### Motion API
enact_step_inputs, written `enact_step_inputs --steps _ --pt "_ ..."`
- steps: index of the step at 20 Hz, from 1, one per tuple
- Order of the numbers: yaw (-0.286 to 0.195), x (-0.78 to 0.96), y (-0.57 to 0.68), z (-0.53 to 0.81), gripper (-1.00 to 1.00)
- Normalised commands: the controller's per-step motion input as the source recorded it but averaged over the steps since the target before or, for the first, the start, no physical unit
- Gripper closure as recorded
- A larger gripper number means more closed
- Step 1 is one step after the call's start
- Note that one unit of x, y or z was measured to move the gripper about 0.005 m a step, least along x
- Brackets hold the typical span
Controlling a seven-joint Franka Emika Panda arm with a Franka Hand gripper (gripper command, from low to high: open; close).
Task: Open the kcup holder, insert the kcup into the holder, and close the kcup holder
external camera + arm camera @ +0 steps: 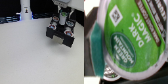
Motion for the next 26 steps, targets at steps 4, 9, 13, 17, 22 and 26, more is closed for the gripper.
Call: enact_step_inputs --steps 4,9,13,17,22,26 --pt "-0.007 0.05 -0.01 -0.18 1.0" --pt "-0.008 0.14 0.02 -0.1 1.0" --pt "0.012 0.02 0.04 -0.26 1.0" --pt "0.019 0.03 0.06 -0.21 1.0" --pt "0.023 0.06 0.13 -0.15 1.0" --pt "0.038 0.08 0.15 0.0 -1.0"
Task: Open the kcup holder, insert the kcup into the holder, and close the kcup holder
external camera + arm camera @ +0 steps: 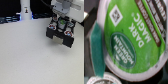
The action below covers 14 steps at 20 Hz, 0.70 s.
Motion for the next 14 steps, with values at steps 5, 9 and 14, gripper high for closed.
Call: enact_step_inputs --steps 5,9,14 --pt "0.051 0.11 0.12 0.13 -1.0" --pt "0.053 0.14 0.07 0.26 -1.0" --pt "0.057 0.27 -0.14 0.53 -1.0"
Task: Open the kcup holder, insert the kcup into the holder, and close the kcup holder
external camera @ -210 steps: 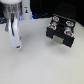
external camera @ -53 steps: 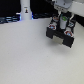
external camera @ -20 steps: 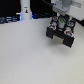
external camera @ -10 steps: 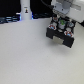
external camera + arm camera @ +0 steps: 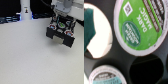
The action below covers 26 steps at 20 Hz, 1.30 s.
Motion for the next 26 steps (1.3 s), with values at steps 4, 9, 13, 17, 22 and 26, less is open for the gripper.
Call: enact_step_inputs --steps 4,9,13,17,22,26 --pt "0.05 0.44 -0.37 0.57 -1.0" --pt "0.049 0.49 -0.49 0.37 -1.0" --pt "0.058 0.48 -0.59 0.16 -1.0" --pt "0.043 0.55 -0.52 0.08 -1.0" --pt "0.036 0.66 -0.43 0.02 -1.0" --pt "0.052 0.71 -0.27 -0.02 -1.0"
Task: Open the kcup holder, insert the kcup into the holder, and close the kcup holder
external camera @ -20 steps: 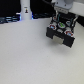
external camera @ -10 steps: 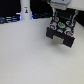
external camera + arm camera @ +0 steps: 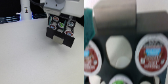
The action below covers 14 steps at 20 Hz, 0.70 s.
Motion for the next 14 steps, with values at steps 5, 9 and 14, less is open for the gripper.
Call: enact_step_inputs --steps 5,9,14 --pt "0.067 0.76 0.02 -0.04 -1.0" --pt "0.12 0.63 0.33 -0.07 -1.0" --pt "0.228 0.28 0.22 -0.14 -1.0"
